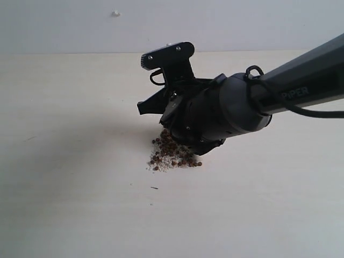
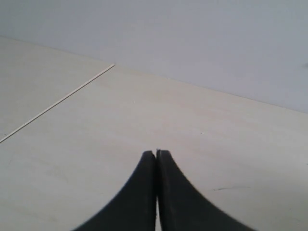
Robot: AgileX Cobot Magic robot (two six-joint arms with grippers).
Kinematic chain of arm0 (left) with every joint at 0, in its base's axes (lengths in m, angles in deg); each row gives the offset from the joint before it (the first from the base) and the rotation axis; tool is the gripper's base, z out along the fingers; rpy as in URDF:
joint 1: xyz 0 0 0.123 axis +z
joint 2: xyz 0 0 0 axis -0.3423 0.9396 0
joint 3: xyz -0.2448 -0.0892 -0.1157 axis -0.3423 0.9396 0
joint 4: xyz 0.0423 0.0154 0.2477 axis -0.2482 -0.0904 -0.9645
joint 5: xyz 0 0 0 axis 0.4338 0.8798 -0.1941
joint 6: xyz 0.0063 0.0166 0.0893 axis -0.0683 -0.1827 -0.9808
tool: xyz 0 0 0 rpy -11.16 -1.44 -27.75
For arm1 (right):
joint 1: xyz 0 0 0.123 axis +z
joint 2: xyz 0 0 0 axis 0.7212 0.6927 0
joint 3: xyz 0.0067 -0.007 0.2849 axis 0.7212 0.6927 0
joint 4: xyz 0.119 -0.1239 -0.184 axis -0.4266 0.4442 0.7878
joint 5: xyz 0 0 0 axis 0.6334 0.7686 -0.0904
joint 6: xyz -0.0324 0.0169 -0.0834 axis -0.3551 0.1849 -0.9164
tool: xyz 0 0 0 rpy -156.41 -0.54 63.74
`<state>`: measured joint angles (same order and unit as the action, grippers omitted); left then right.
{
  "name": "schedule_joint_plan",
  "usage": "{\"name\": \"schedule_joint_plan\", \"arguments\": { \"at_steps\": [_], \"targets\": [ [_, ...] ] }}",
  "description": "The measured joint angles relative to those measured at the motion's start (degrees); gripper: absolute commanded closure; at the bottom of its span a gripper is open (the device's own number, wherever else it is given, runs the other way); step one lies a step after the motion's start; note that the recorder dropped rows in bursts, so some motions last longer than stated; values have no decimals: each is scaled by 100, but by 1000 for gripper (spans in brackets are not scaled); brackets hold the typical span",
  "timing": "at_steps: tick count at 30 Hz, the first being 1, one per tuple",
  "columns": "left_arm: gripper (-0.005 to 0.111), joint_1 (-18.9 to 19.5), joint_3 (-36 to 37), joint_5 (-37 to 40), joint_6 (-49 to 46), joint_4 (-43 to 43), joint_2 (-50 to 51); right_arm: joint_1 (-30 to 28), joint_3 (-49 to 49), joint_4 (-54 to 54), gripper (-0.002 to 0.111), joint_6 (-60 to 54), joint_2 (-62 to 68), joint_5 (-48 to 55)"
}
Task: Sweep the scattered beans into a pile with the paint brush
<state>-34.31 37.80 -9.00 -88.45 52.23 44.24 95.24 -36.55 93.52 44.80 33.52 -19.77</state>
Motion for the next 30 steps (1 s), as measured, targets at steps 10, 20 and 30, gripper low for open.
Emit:
{"name": "schedule_joint_plan", "arguments": {
  "at_steps": [10, 20, 30],
  "targets": [
    [107, 0, 0, 0, 0, 0, 0, 246, -389, -143, 108, 0, 216, 100],
    [107, 0, 0, 0, 0, 0, 0, 569, -503, -567, 108, -405, 268, 1146],
    [107, 0, 0, 0, 0, 0, 0, 569, -503, -1378, 108, -1581, 135, 1881]
  ]
}}
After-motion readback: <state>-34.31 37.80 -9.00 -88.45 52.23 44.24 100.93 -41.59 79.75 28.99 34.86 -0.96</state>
